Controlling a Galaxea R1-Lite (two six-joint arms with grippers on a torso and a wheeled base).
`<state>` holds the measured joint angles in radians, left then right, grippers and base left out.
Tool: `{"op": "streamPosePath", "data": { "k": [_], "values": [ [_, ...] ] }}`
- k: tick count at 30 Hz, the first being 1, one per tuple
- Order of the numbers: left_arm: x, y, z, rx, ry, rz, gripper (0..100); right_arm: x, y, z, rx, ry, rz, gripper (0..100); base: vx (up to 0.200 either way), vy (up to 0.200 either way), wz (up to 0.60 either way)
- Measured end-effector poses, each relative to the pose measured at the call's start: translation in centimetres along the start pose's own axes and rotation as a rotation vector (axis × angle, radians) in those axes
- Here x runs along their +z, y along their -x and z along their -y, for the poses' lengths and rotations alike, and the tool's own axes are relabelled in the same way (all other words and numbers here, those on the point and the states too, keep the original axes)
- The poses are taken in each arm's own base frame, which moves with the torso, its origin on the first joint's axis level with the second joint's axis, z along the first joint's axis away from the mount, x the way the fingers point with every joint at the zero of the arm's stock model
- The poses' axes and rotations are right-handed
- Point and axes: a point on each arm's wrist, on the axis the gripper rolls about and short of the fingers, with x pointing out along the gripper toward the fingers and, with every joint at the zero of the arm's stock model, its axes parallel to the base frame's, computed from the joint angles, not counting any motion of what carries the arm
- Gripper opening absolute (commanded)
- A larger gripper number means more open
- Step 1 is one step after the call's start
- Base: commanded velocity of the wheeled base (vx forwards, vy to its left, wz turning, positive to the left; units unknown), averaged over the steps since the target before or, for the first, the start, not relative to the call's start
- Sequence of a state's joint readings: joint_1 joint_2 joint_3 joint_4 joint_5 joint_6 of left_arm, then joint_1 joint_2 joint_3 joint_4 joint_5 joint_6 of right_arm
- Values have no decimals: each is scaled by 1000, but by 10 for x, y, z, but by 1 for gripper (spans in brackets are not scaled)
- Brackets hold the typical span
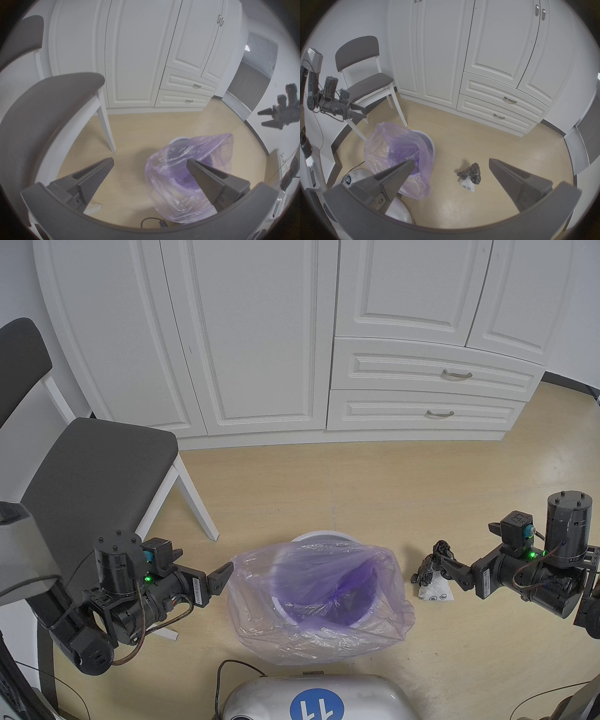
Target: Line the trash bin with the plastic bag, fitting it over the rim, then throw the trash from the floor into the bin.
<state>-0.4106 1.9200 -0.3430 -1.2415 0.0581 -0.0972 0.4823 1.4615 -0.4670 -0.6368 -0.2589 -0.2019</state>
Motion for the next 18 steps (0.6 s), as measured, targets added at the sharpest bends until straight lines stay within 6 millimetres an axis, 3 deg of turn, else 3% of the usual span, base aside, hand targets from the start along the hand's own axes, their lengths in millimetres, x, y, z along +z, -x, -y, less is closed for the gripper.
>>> {"op": "streamPosePath", "data": {
  "k": [9, 18],
  "values": [
    [25, 26, 5, -59, 6, 107, 100, -5, -1, -1, 3, -62, -24, 100, 0, 0, 0],
    [33, 30, 16, -97, 29, 143, 100, 0, -14, -4, 31, -208, -26, 100, 0, 0, 0]
  ]
}}
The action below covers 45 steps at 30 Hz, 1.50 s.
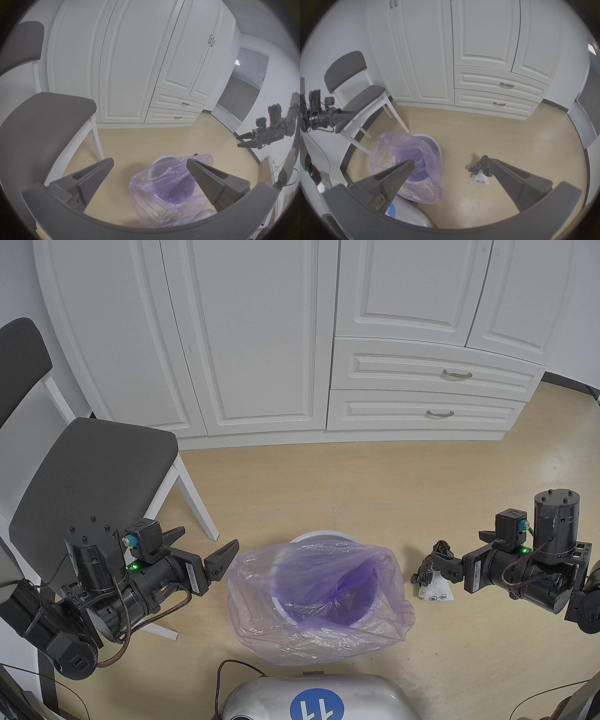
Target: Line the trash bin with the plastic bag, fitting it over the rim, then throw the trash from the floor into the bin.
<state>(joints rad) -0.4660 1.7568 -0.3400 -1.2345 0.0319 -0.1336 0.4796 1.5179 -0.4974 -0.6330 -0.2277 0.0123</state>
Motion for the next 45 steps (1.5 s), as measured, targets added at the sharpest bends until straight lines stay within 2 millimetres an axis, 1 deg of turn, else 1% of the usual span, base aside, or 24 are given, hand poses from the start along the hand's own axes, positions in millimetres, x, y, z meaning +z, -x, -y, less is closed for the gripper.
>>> {"op": "streamPosePath", "data": {
  "k": [3, 5, 10, 13, 17, 22, 26, 27, 30, 33, 36, 39, 42, 45],
  "values": [
    [5, -4, 1, -3, -2, 0, 100, 1, -4, -1, 23, -15, -4, 100, 0, 0, 0],
    [6, -7, 1, -5, -4, -32, 100, 2, -5, -2, 34, -18, -6, 100, 0, 0, 0],
    [10, -16, 1, -23, 0, -193, 100, 2, -8, -4, 79, -49, -28, 100, 0, 0, 0],
    [19, -21, 0, -44, 8, -277, 100, 2, -9, -5, 124, -89, -67, 100, 0, 0, 0],
    [37, -26, -4, -71, 8, -384, 100, 6, -12, -4, 180, -168, -172, 100, 0, 0, 0],
    [48, -35, -15, -78, -24, -435, 100, 13, -22, -4, 200, -230, -230, 100, 0, 0, 0],
    [50, -51, -24, -84, -51, -402, 100, 11, -36, -5, 195, -256, -281, 100, 0, 0, 0],
    [49, -57, -26, -87, -60, -388, 100, 9, -43, -5, 187, -262, -304, 100, 0, 0, 0],
    [43, -68, -27, -98, -74, -392, 100, 1, -57, -6, 171, -265, -352, 100, 0, 0, 0],
    [34, -78, -22, -120, -87, -406, 100, -9, -73, -7, 157, -265, -388, 100, 0, 0, 0],
    [26, -84, -15, -142, -96, -419, 100, -19, -87, -9, 152, -265, -402, 100, 0, 0, 0],
    [19, -86, -7, -165, -106, -438, 100, -30, -99, -11, 148, -263, -423, 100, 0, 0, 0],
    [13, -84, 2, -193, -124, -456, 100, -40, -114, -13, 148, -265, -425, 100, 0, 0, 0],
    [10, -81, 10, -222, -157, -465, 100, -49, -130, -16, 151, -274, -391, 100, 0, 0, 0]
  ]
}}
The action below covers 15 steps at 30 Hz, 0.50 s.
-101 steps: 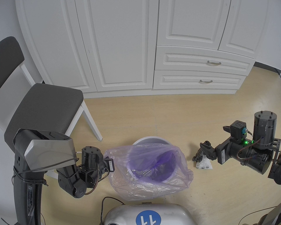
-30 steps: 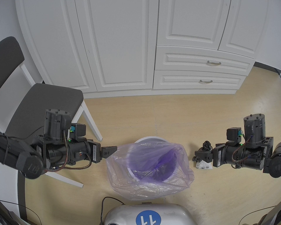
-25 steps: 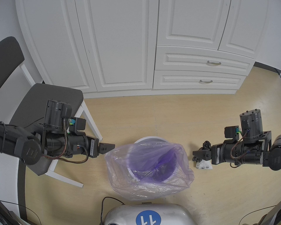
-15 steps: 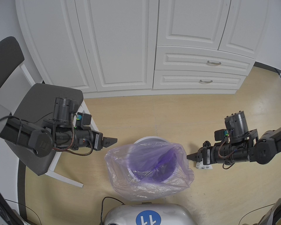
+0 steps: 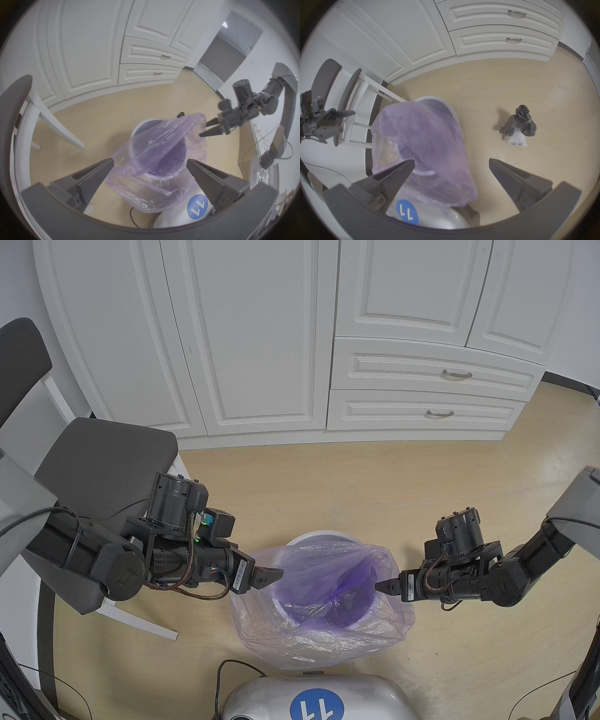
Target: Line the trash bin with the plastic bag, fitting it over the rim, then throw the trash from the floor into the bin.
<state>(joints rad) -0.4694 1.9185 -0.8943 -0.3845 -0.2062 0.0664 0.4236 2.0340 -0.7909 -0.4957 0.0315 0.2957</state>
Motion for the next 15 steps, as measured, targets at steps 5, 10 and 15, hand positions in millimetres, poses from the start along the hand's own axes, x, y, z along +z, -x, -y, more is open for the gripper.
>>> {"op": "streamPosePath", "data": {
  "k": [5, 10, 15],
  "values": [
    [-3, 0, 14, -35, -69, -12, 100, -6, -25, 3, 11, -9, 37, 0, 0, 0, 0],
    [-6, -7, 26, -64, -114, -19, 100, -15, -38, 6, 4, -14, 15, 0, 0, 0, 0],
    [-5, -21, 29, -72, -196, 29, 100, -20, -41, 8, -1, -14, -1, 0, 0, 0, 0]
  ]
}}
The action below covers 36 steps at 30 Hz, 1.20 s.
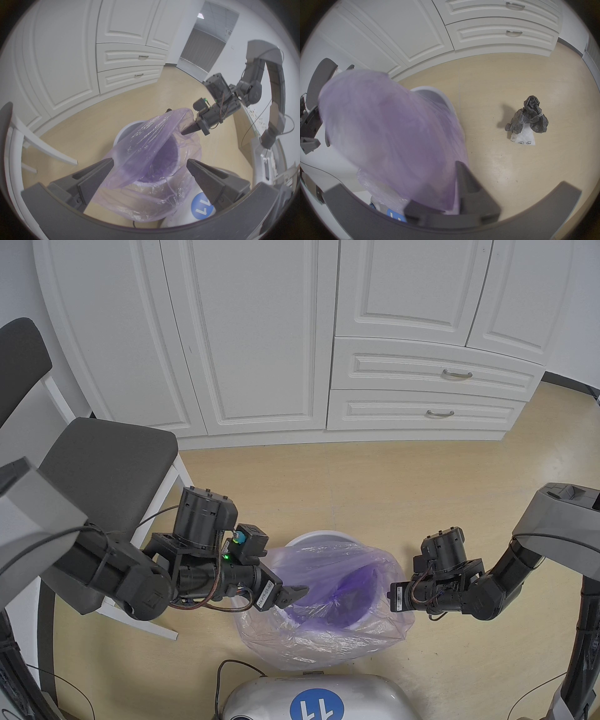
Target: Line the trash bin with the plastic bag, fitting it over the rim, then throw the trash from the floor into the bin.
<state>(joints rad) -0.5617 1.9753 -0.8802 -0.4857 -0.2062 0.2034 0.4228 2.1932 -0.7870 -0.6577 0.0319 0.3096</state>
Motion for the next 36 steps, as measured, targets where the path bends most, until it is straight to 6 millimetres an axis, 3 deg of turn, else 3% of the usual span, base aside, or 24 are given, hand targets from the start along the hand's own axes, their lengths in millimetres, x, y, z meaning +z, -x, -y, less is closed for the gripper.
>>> {"op": "streamPosePath", "data": {
  "k": [14, 15, 26, 32, 36],
  "values": [
    [-15, -53, -5, 23, -110, -44, 100, 3, 9, -3, 10, 3, 18, 0, 0, 0, 0],
    [-15, -57, -6, 31, -108, -47, 0, 4, 10, -4, 12, 4, 20, 0, 0, 0, 0],
    [-16, -87, -35, 153, -56, -44, 0, 7, 12, -5, 19, 2, 38, 0, 0, 0, 0],
    [1, -95, -58, 234, 79, 75, 0, 23, 9, -6, 10, -87, 185, 0, 0, 0, 0],
    [2, -105, -68, 269, 134, 119, 0, 30, -1, -6, -35, -119, 265, 0, 0, 0, 0]
  ]
}}
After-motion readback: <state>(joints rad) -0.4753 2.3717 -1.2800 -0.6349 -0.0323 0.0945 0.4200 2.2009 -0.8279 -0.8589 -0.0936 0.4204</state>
